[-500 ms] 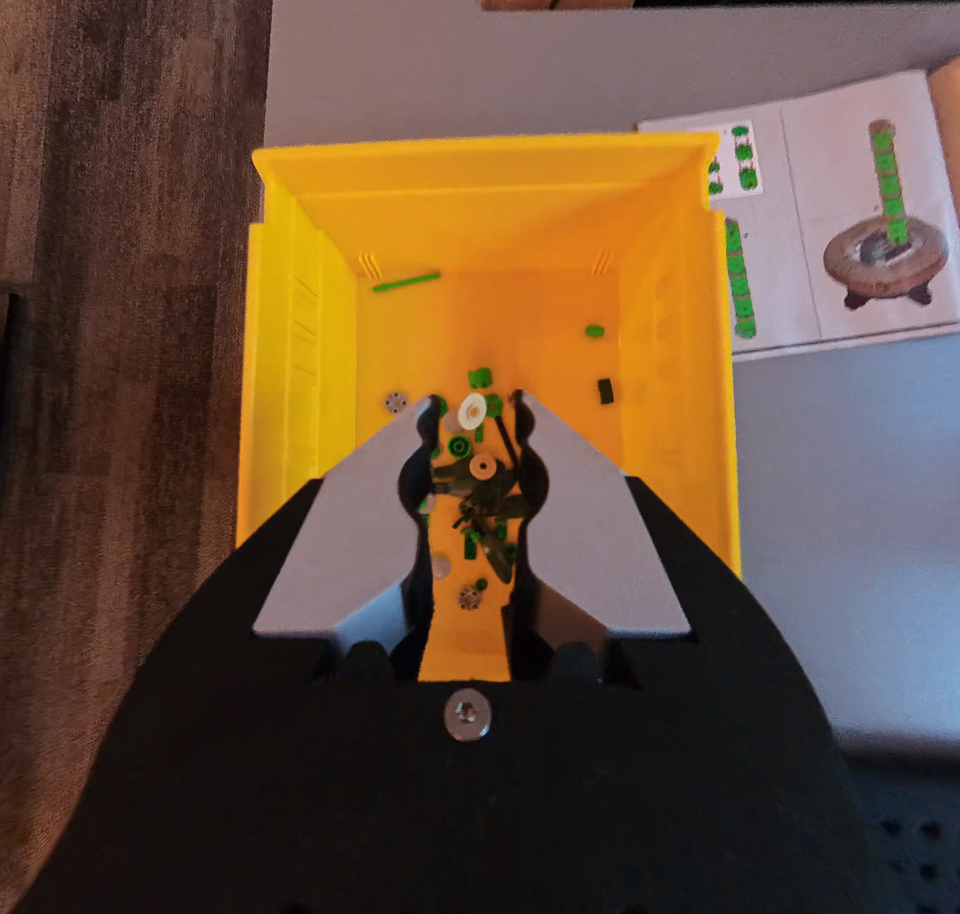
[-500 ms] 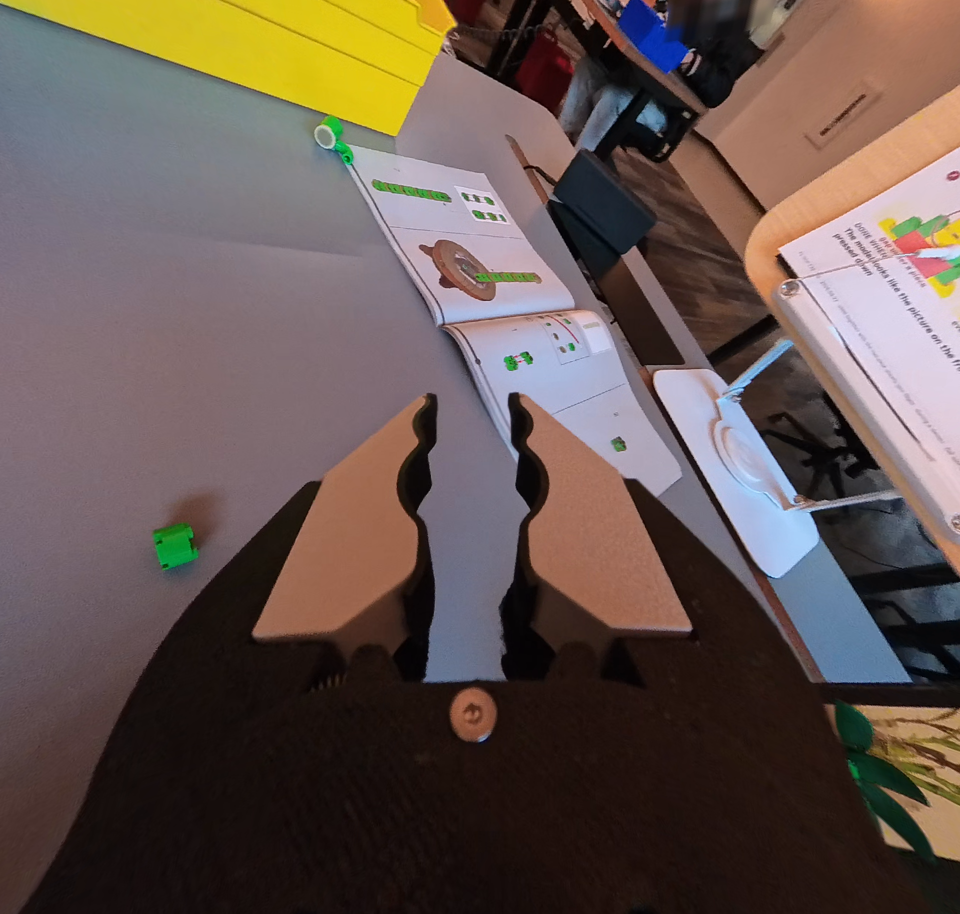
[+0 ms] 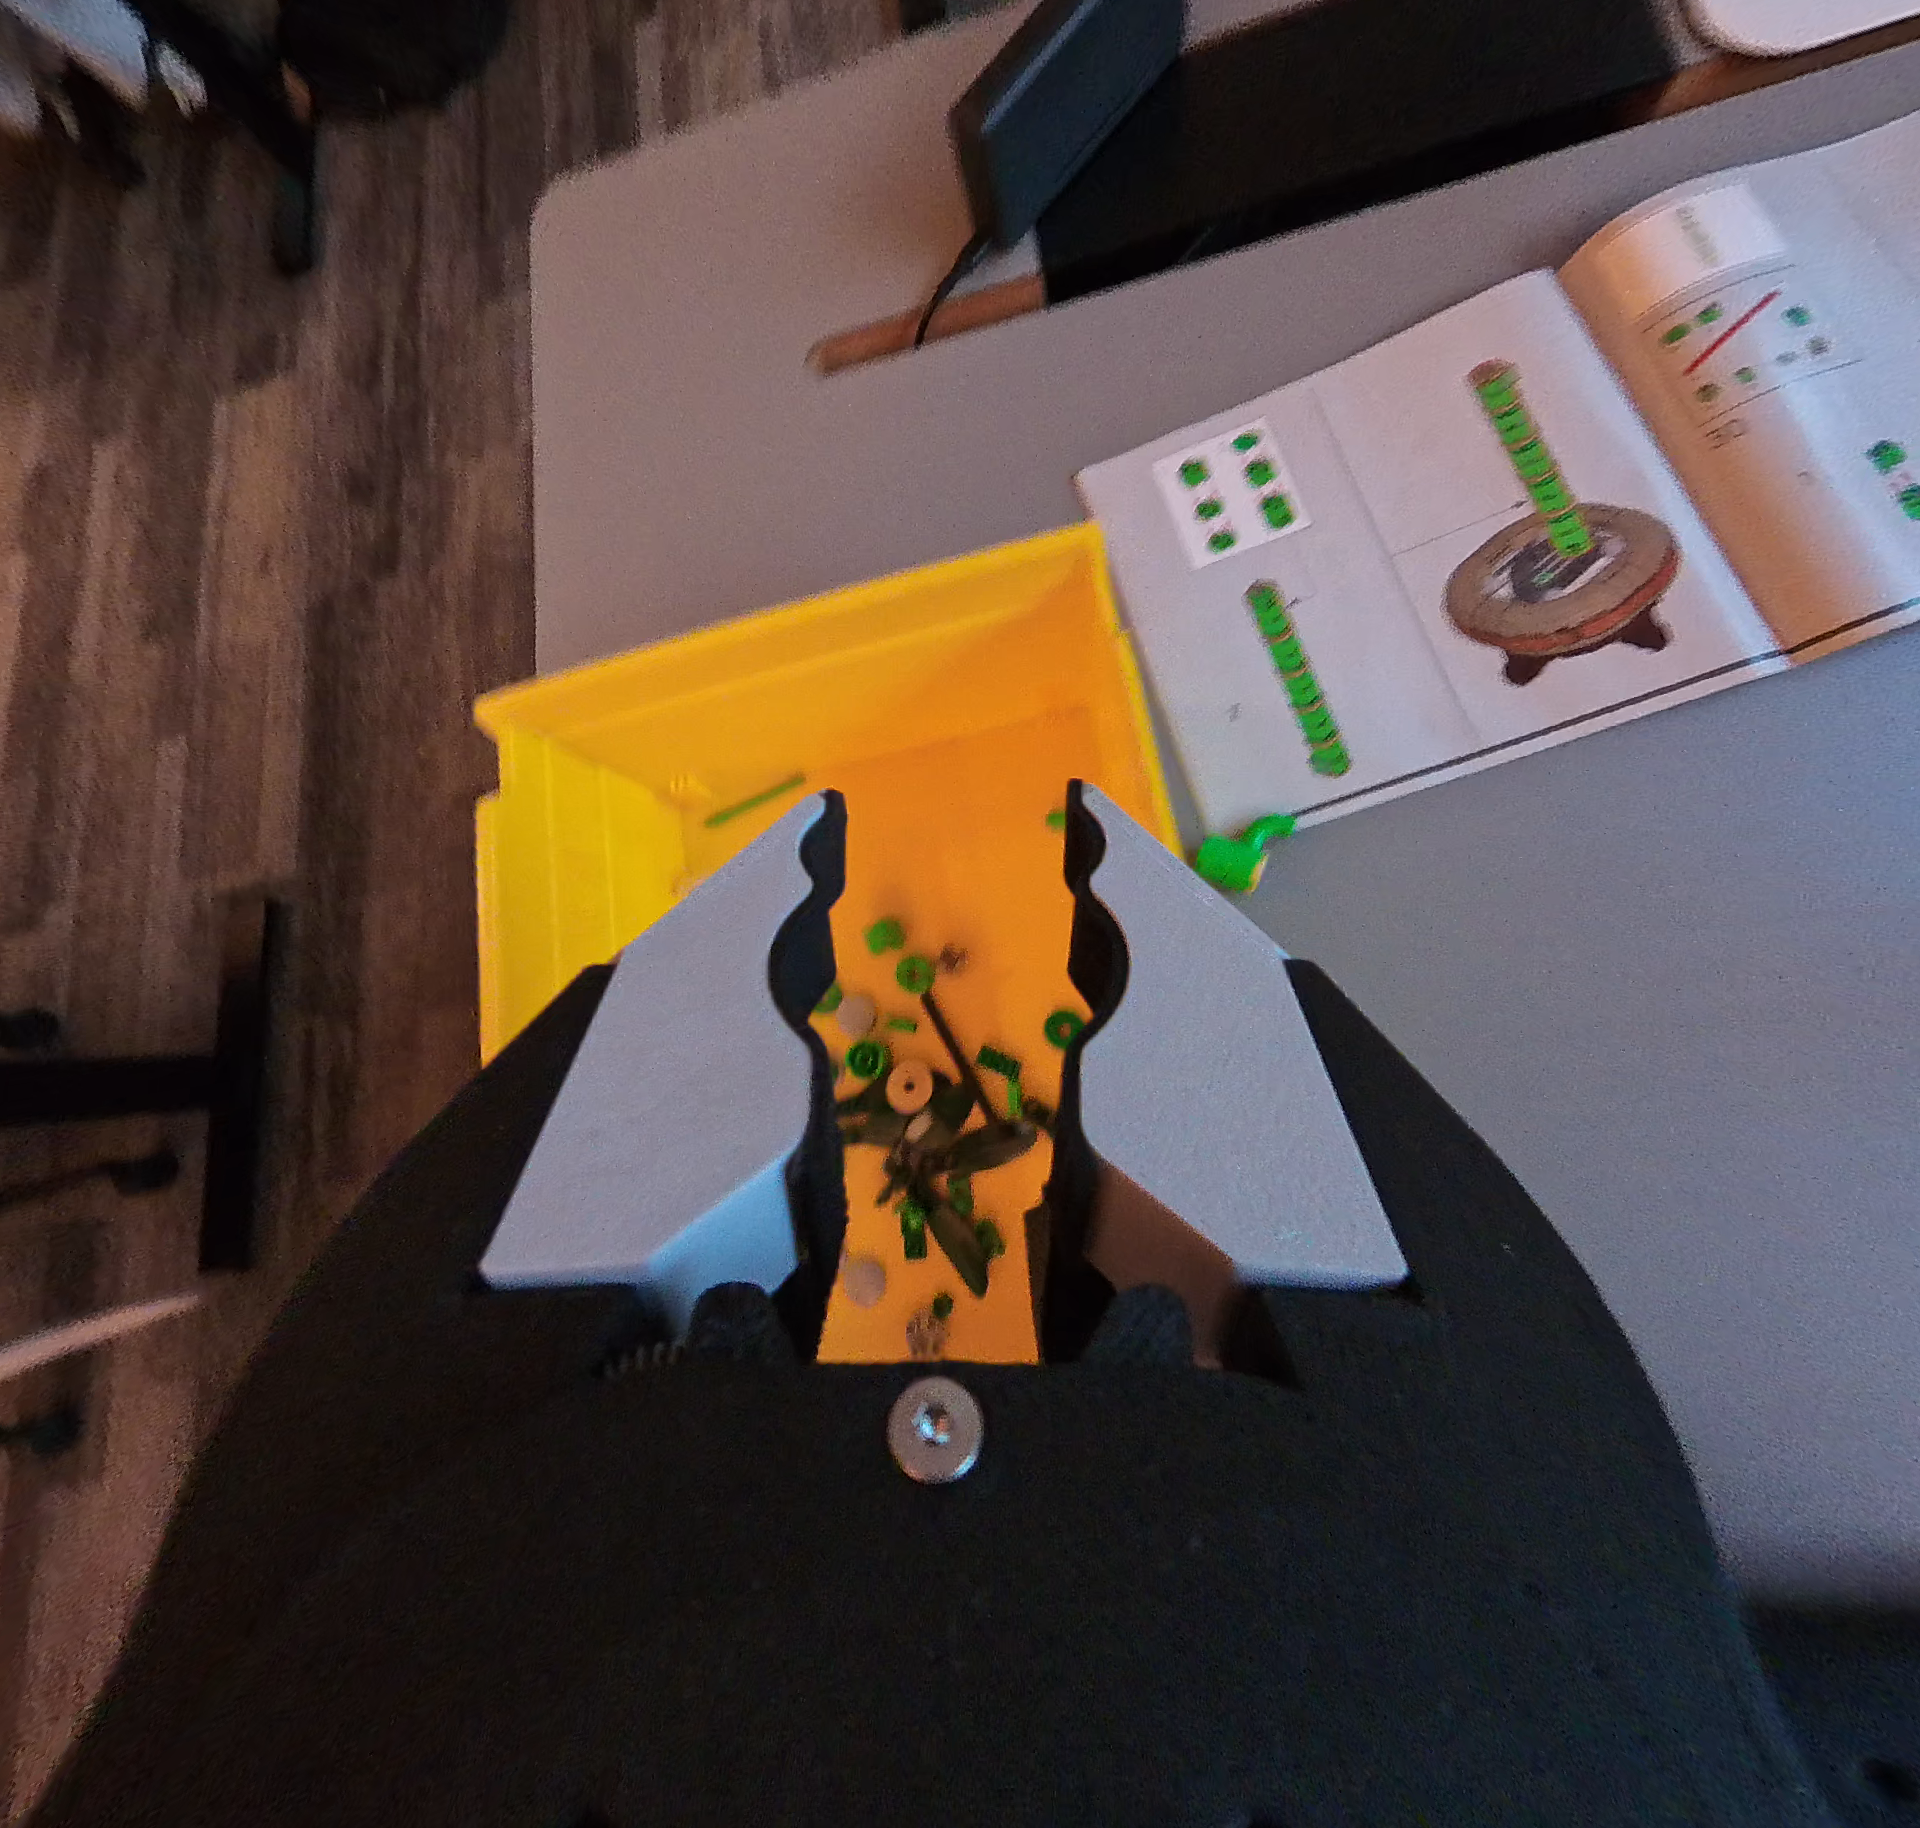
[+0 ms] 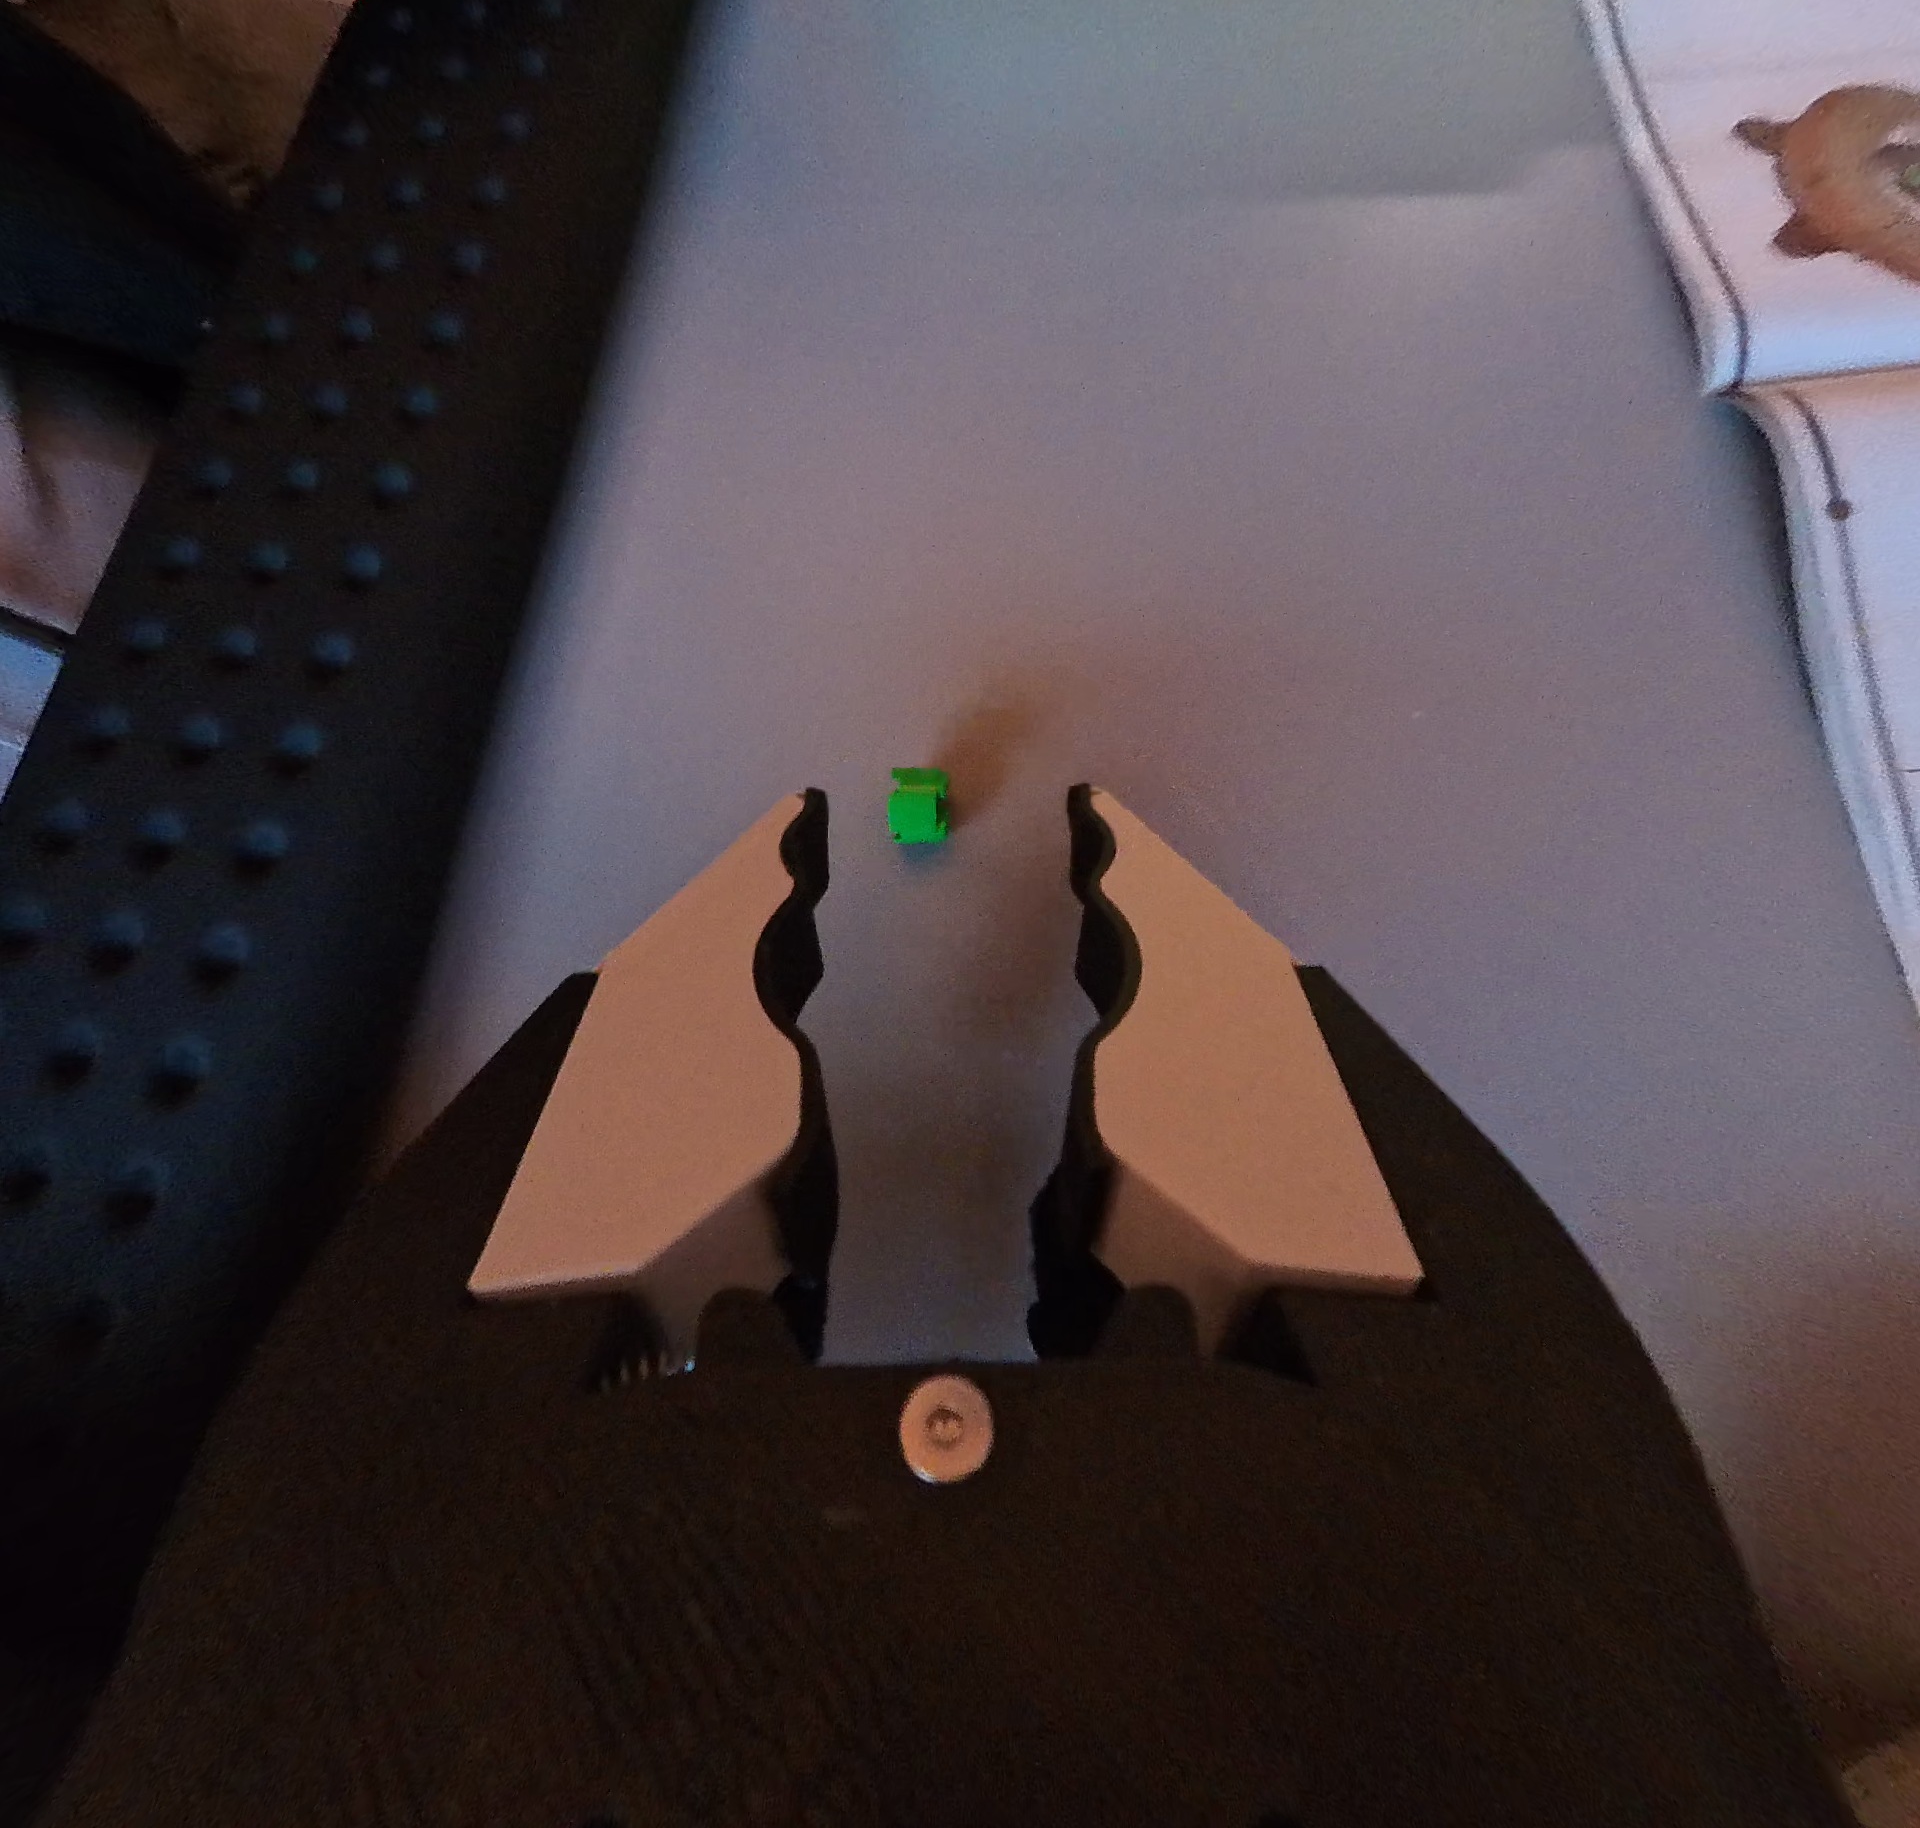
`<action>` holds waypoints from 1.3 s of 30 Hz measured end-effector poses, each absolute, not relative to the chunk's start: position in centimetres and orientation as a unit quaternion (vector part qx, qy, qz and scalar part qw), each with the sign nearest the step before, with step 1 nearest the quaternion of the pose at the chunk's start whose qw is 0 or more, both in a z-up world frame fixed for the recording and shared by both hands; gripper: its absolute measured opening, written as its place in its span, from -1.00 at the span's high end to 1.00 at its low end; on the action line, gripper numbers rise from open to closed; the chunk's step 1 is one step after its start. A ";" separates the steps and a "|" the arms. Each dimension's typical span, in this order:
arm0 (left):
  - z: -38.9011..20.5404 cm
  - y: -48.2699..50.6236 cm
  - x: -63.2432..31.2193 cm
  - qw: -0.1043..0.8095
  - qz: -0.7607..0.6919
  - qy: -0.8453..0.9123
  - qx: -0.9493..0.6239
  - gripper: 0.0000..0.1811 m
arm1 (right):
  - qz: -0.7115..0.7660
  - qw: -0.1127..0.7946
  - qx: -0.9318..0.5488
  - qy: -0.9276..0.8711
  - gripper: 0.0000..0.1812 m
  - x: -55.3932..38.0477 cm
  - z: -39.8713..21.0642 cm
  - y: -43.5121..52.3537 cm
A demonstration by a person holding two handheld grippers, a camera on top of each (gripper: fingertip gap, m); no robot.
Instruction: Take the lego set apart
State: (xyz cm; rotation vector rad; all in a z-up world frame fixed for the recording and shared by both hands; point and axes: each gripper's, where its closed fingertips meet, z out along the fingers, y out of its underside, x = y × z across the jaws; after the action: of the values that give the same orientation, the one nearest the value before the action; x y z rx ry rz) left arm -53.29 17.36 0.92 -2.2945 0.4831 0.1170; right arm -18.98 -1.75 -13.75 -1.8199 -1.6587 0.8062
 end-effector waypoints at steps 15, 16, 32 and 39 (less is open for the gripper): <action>5.3 6.3 -24.8 0.353 -0.447 0.539 -0.621 0.56 | -0.021 0.660 -0.437 -0.611 0.89 -20.9 -1.7 1.2; 5.3 5.1 -24.0 0.351 -0.467 0.565 -0.583 0.57 | -0.067 0.700 -0.409 -0.582 0.89 -20.4 0.0 1.3; 1.4 0.6 -20.3 0.298 -0.470 0.656 -0.509 0.61 | -0.073 0.744 -0.375 -0.548 0.90 -19.8 1.9 0.9; 1.2 0.7 -20.1 0.351 -0.398 0.692 -0.490 0.56 | 0.356 0.598 -0.561 -0.448 0.89 -20.2 1.2 0.8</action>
State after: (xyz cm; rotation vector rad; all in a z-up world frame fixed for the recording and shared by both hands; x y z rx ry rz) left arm -20.14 0.70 1.22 -1.2684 1.7902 -1.0302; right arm -20.16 0.84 1.22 -1.3012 -1.0398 0.8270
